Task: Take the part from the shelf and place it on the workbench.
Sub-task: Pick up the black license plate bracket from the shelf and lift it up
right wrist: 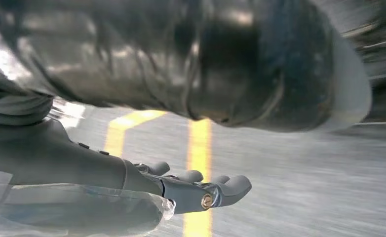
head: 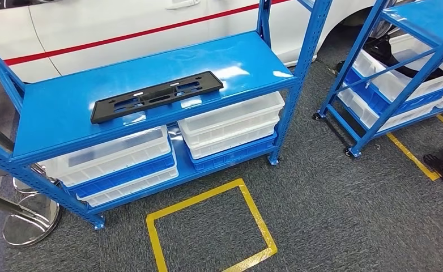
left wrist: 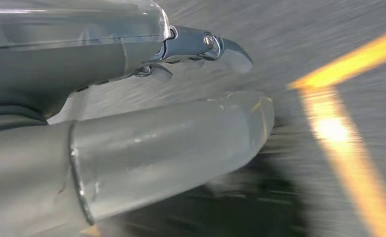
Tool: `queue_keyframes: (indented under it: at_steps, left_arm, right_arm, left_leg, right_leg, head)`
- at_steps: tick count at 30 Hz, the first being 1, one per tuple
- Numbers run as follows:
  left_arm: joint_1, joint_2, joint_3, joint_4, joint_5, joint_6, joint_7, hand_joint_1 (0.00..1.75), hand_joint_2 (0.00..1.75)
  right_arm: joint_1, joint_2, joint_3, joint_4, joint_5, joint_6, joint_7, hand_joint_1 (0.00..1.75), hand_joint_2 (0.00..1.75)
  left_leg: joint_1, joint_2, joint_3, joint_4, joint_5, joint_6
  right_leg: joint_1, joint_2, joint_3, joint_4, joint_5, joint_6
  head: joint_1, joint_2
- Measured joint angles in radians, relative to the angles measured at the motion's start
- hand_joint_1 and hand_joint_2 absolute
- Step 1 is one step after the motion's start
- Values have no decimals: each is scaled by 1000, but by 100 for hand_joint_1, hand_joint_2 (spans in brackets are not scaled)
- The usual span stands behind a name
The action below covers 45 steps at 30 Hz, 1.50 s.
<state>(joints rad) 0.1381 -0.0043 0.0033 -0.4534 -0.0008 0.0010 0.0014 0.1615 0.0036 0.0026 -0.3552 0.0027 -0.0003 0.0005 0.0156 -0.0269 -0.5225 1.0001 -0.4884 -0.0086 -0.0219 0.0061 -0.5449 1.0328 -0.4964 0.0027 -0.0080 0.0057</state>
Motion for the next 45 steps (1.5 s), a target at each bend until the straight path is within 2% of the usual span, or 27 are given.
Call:
queue_keyframes:
  at_steps: [2, 3, 5, 6, 7, 8, 11, 12, 14, 16, 18, 21, 22, 23, 24, 26, 28, 32, 34, 36, 37, 38, 39, 41, 42, 43, 45]
  left_arm:
    - [55, -2, 0, 62, 0, 0, 1, 0, 0]
    - [82, -2, 0, 97, 0, 0, 1, 0, 0]
    - [125, -1, 0, 158, 0, 0, 1, 0, 0]
    - [142, 0, 0, 184, 0, 0, 1, 0, 0]
    - [156, 1, 0, 202, 0, 0, 2, 0, 0]
    - [164, 2, 0, 214, 0, 0, 2, 0, 0]
    - [139, 4, 0, 203, 0, 0, 0, 0, 0]
    - [117, 4, 0, 186, 0, 0, -1, 0, 0]
    - [64, 5, 0, 136, 0, 0, -3, 0, 0]
    - [11, 4, 0, 74, 0, 0, -4, 0, 0]
    - [-44, 3, 0, 6, 0, 0, -5, 0, 0]
    - [-114, 3, 0, -85, 0, 0, -5, 0, 0]
    - [-128, 3, 0, -103, 0, 0, -6, 0, 0]
    - [-134, 3, 0, -115, 0, 0, -6, 0, 0]
    - [-134, 3, 0, -119, 0, 0, -5, 0, 0]
    - [-113, 3, 0, -109, 0, 0, -4, 0, 87]
    - [-70, 3, 0, -73, 0, 0, -2, 0, 175]
    - [38, -1, 0, 44, 0, 0, 0, 0, 175]
    - [89, -2, 0, 105, 0, 0, 1, 0, 175]
    - [129, -1, 1, 166, -2, 0, 1, 0, 175]
    - [144, -1, 6, 190, -7, 0, 0, 0, 175]
    - [154, -1, 14, 206, -16, 1, -2, 0, 175]
    - [160, -1, 26, 218, -31, 2, -7, 0, 175]
    - [162, -2, 55, 234, -69, 6, -20, 0, 175]
    - [158, -2, 71, 242, -90, 9, -27, 0, 175]
    - [153, -3, 88, 249, -111, 12, -34, 0, 175]
    - [143, -5, 122, 258, -154, 17, -47, 0, 175]
  right_arm:
    - [-55, 1, 0, -66, 0, 0, -1, 0, 131]
    - [-81, 0, 0, -100, 0, 0, -2, 0, 175]
    - [-123, 0, 0, -159, 0, -1, -2, 0, 87]
    - [-139, -1, -1, -184, 0, -1, -2, 0, 44]
    - [-149, -2, -1, -202, 0, -1, -2, 0, 0]
    - [-154, -2, -1, -213, 0, -1, -2, 0, 0]
    - [-134, -1, -1, -201, 0, -1, -1, 0, 0]
    - [-117, 0, -1, -183, 0, -1, -1, 0, 0]
    - [-72, 2, -1, -133, 0, -1, 0, 0, 0]
    - [-20, 3, -1, -71, 0, -1, 2, 0, 87]
    - [36, 4, -1, -5, 0, 0, 3, 0, 175]
    - [107, 2, 0, 91, 0, 0, 5, 0, 175]
    - [121, 1, 0, 111, 0, 0, 5, 0, 175]
    - [129, -1, 0, 123, 0, -1, 5, 0, 175]
    - [130, -3, 0, 127, 0, -1, 5, 0, 175]
    - [110, -5, 0, 115, 0, -1, 5, 0, 175]
    - [68, -4, 0, 75, 0, -1, 3, 0, 175]
    - [-40, -1, 0, -47, 0, 0, -1, 0, 175]
    - [-90, -1, 0, -110, 0, 0, -2, 0, 175]
    - [-132, -1, -3, -167, 1, -1, -2, 0, 175]
    - [-149, -1, -8, -187, 5, -1, -4, 0, 175]
    - [-162, -1, -16, -200, 12, -2, -6, 0, 175]
    - [-173, -1, -26, -207, 24, -3, -10, 0, 175]
    - [-188, 1, -49, -216, 55, -6, -20, 0, 175]
    - [-193, 2, -62, -219, 72, -8, -25, 0, 175]
    - [-198, 4, -74, -221, 89, -12, -32, 0, 175]
    - [-208, 8, -100, -221, 123, -18, -44, 0, 175]
  left_leg:
    - [4, 4, -12, 33, -24, -7]
    - [4, 7, -33, 81, -53, -8]
    - [4, 10, -101, 218, -120, -8]
    - [3, 11, -131, 276, -140, -6]
    - [1, 11, -144, 299, -138, -3]
    - [-2, 12, -138, 283, -117, 3]
    - [-21, 27, -45, 88, -17, 29]
    - [-28, 33, -22, 41, -1, 36]
    - [-35, 36, -12, 13, 4, 42]
    - [-31, 28, -6, -3, 13, 48]
    - [-23, 18, 2, -19, 22, 55]
    - [-20, 1, -3, -17, 24, 57]
    - [-19, -3, -5, -15, 23, 56]
    - [-17, -6, -5, -12, 22, 54]
    - [-14, -8, -4, -9, 19, 50]
    - [-9, -6, -5, 0, 10, 36]
    - [-10, -1, -8, 7, 1, 22]
    - [-7, 4, -10, 24, -15, 3]
    - [-5, 8, -49, 109, -68, -3]
    - [-5, 10, -118, 246, -133, -5]
    - [-5, 11, -143, 293, -145, -4]
    - [-6, 11, -148, 301, -135, -2]
    - [-7, 11, -134, 268, -107, 3]
    - [-12, 14, -70, 129, -35, 15]
    - [-15, 17, -44, 70, -12, 20]
    - [-18, 19, -29, 34, -1, 24]
    - [-24, 22, -24, 17, 3, 30]
  right_leg:
    - [0, -2, 0, -3, 2, -14]
    - [1, -3, 0, -4, 2, -19]
    - [8, -5, -2, -4, 1, -25]
    - [12, -5, -2, -3, 0, -27]
    - [16, -4, -2, -3, -1, -29]
    - [19, -4, 0, -3, -2, -31]
    - [23, -12, 7, -2, -6, -31]
    - [23, -18, 7, -2, -8, -28]
    - [23, -29, 6, -4, -9, -22]
    - [22, -30, 11, -2, -12, -14]
    - [20, -17, -9, 51, -48, -5]
    - [12, -5, -105, 232, -138, 8]
    - [8, -6, -124, 263, -141, 12]
    - [5, -6, -124, 256, -124, 16]
    - [1, -6, -104, 211, -90, 21]
    - [-4, -4, -39, 78, -23, 26]
    - [-3, -1, -6, 12, 0, 18]
    - [0, 2, -7, 5, 2, -11]
    - [0, 2, -8, 3, 3, -19]
    - [5, 0, -11, 4, 3, -24]
    - [8, -1, -12, 4, 3, -25]
    - [11, -2, -11, 4, 2, -27]
    - [12, -4, -9, 4, 2, -27]
    - [15, -11, -5, 5, 0, -27]
    - [17, -13, -4, 5, -2, -25]
    - [17, -15, -4, 5, -3, -22]
    - [16, -15, -3, 3, -2, -13]
  head:
    - [0, 0]
    - [0, 0]
    - [0, 0]
    - [0, 0]
    - [0, 0]
    - [0, 0]
    - [0, 0]
    - [0, 0]
    - [0, 0]
    - [0, 0]
    - [0, 0]
    - [0, 0]
    - [0, 0]
    - [0, 0]
    - [0, 0]
    - [1, 0]
    - [0, 0]
    - [-2, 0]
    - [-2, 0]
    - [-2, 0]
    - [-2, 0]
    - [-2, 0]
    - [-2, 0]
    - [-2, 0]
    - [-1, 0]
    - [-1, 0]
    - [-1, 0]
